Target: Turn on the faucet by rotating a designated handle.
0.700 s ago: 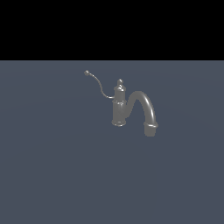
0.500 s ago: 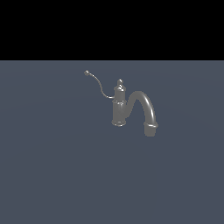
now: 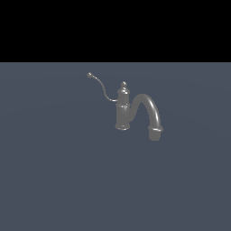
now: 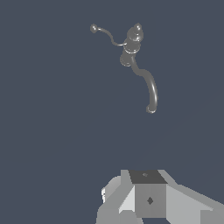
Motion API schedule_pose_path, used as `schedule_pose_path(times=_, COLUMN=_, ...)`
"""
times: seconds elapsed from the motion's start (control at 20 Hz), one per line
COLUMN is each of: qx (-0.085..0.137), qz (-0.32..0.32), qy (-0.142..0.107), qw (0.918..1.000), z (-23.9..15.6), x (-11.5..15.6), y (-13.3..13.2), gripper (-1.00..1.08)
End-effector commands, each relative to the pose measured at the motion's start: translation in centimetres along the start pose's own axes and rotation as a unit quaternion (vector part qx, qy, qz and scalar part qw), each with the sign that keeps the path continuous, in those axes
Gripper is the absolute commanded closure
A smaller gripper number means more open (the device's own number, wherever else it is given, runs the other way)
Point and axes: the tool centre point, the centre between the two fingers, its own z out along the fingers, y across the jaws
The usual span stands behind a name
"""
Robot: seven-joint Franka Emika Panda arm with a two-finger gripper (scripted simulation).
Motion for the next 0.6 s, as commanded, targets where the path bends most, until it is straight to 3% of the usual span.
schedule_pose_path(times=0.0, qx=0.0, qz=0.016, qy=0.0, qw=0.9999, z=0.6, x=0.5, y=-0.7, gripper=1.08)
schedule_pose_path(times=0.55, qx=0.002, qz=0.124, qy=-0.003, qw=0.9923, z=4.4, x=4.6, y=-4.6, gripper=1.08)
